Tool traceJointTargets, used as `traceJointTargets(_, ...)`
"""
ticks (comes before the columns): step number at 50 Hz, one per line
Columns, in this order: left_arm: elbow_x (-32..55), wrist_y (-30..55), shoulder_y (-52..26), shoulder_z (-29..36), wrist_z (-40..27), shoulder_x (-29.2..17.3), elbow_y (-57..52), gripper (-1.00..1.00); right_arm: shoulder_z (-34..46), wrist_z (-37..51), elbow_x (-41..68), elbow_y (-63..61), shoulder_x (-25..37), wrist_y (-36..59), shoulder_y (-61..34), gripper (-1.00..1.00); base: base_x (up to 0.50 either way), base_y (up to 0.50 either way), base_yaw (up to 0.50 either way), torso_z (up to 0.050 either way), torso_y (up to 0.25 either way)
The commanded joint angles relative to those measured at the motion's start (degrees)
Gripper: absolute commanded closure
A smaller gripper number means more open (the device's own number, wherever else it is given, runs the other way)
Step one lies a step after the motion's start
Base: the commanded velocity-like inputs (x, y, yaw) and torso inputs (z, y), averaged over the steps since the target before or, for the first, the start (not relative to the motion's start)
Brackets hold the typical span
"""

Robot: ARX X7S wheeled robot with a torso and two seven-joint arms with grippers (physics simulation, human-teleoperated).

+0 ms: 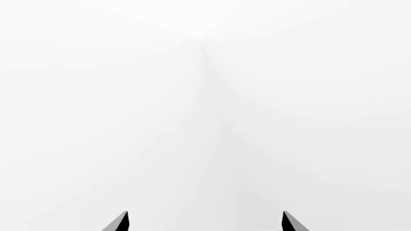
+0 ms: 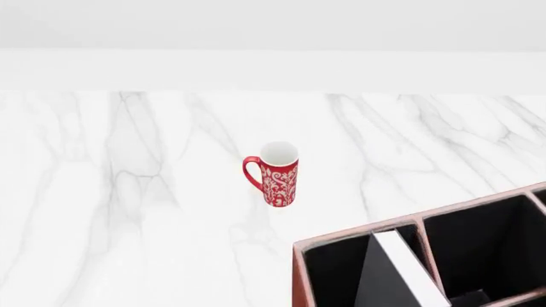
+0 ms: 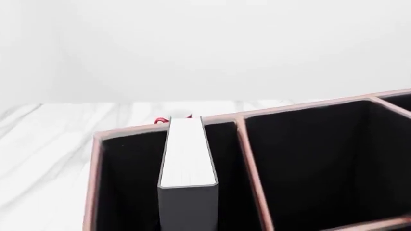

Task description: Pick up the book and place it in the left compartment of the caddy.

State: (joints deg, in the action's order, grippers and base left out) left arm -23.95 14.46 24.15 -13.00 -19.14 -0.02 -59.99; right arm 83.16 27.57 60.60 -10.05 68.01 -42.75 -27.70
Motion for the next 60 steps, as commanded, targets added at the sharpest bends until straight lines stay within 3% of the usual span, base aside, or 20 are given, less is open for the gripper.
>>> traceJointTargets(1, 0.2, -0.2, 0.1, -0.2, 0.0, 0.0, 0.0, -1.00, -2.2, -0.7, -2.4, 1.6, -1.4, 0.0, -2.0, 1.00, 0.00, 0.00, 0.00, 0.000, 0.000)
traceJointTargets(60, 0.0, -0.2, 0.2, 0.1, -0.1, 0.0, 0.0, -1.00, -2.8, -3.6, -1.4, 10.9, -8.7, 0.5, 0.5, 1.00, 0.00, 0.00, 0.00, 0.000, 0.001)
